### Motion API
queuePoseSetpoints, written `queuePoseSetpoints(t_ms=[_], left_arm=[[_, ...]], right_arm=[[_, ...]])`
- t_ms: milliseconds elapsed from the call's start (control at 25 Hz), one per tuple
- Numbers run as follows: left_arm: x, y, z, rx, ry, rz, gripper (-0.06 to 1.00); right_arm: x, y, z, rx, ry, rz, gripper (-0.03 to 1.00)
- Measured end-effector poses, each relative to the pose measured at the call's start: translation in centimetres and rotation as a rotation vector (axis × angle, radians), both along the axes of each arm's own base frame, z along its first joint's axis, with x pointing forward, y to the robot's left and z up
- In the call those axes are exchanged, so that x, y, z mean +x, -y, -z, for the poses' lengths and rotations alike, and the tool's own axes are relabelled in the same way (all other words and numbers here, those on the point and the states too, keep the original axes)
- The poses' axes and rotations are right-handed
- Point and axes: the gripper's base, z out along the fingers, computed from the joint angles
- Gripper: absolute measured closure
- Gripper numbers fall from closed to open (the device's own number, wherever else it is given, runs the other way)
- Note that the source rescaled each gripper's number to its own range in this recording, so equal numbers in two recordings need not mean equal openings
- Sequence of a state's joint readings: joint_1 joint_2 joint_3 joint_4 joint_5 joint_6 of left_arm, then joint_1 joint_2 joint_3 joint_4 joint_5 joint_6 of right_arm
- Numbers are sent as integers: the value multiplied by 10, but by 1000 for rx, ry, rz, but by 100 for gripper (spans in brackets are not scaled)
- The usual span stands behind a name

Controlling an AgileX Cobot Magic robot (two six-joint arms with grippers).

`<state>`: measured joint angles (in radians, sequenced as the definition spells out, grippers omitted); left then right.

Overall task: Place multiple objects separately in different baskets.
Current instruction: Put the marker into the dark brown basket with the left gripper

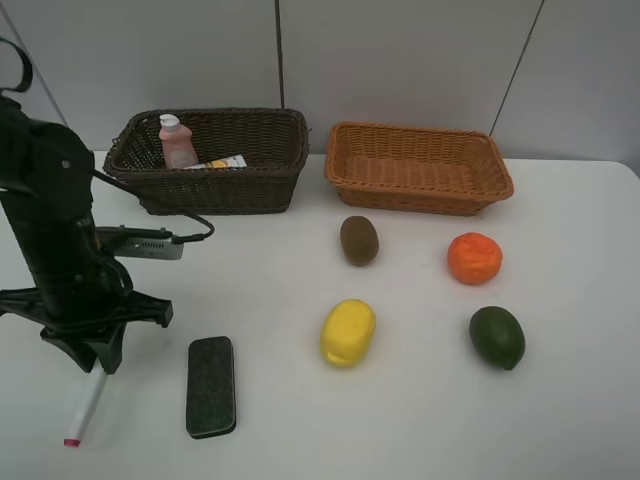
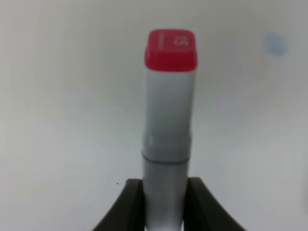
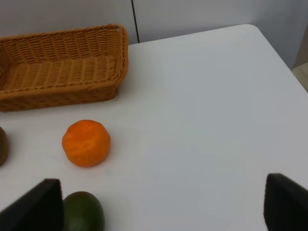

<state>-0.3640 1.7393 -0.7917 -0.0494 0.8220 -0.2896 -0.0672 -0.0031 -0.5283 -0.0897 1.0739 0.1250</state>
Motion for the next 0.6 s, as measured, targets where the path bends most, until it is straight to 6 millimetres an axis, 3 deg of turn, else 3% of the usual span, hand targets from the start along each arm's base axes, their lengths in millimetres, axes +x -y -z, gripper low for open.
queuePoseSetpoints(t_ms=[200, 360, 440, 600], left_arm=[[34, 13, -82, -115, 294, 0, 93], [84, 23, -132, -194, 532, -24, 93], [117, 25, -144, -216, 628, -44, 93], [181, 30, -135, -202, 743, -16, 93]], right_arm=[[0, 0, 0, 0, 0, 0, 1], [0, 0, 0, 0, 0, 0, 1], [0, 0, 0, 0, 0, 0, 1], [0, 0, 0, 0, 0, 0, 1]])
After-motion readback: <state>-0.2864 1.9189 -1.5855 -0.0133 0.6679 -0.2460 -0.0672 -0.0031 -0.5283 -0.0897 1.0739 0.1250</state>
